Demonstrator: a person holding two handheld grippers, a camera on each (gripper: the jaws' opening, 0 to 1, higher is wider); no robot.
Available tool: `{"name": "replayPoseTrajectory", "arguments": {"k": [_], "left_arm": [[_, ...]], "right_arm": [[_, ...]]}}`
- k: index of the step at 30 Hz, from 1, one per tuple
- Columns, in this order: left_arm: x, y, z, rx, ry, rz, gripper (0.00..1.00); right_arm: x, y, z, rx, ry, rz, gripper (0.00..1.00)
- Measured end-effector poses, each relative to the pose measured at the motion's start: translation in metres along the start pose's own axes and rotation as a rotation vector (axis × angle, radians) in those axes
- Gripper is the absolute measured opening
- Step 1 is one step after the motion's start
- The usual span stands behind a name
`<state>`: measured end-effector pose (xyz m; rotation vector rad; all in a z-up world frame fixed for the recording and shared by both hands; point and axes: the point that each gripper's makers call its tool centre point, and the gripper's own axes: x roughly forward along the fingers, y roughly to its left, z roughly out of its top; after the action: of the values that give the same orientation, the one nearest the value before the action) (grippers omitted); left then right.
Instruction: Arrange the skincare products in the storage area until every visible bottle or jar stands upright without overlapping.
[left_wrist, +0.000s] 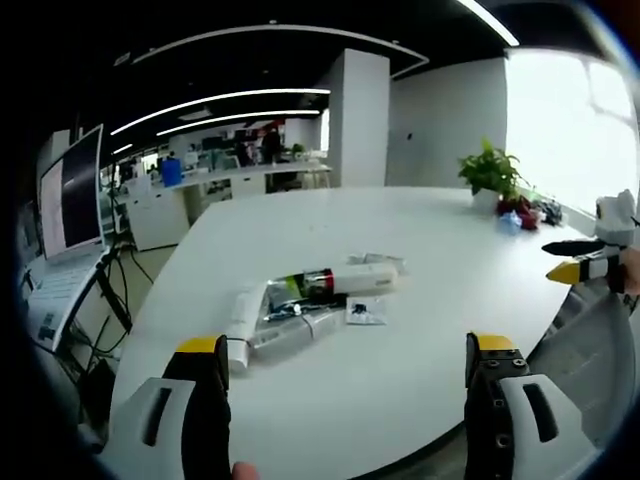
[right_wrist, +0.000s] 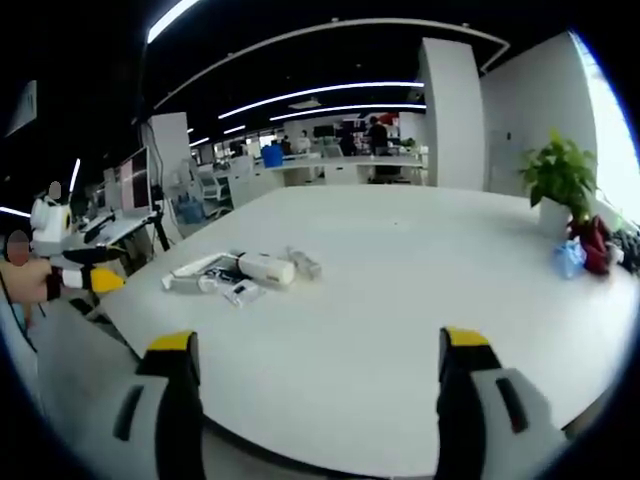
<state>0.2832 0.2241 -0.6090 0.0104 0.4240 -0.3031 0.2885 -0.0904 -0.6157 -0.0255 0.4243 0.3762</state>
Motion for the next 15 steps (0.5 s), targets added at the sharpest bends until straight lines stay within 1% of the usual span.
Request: {"name": "replayPoseTrajectory", "arguments": {"k": [15], "left_arm": [[0.0001, 0.0001, 0.0000, 0.000, -0.001, -0.003, 0.96]], "right_arm": [[0.0005, -0.0007, -0.0012, -0.004, 0.007, -0.004, 1.00]]}}
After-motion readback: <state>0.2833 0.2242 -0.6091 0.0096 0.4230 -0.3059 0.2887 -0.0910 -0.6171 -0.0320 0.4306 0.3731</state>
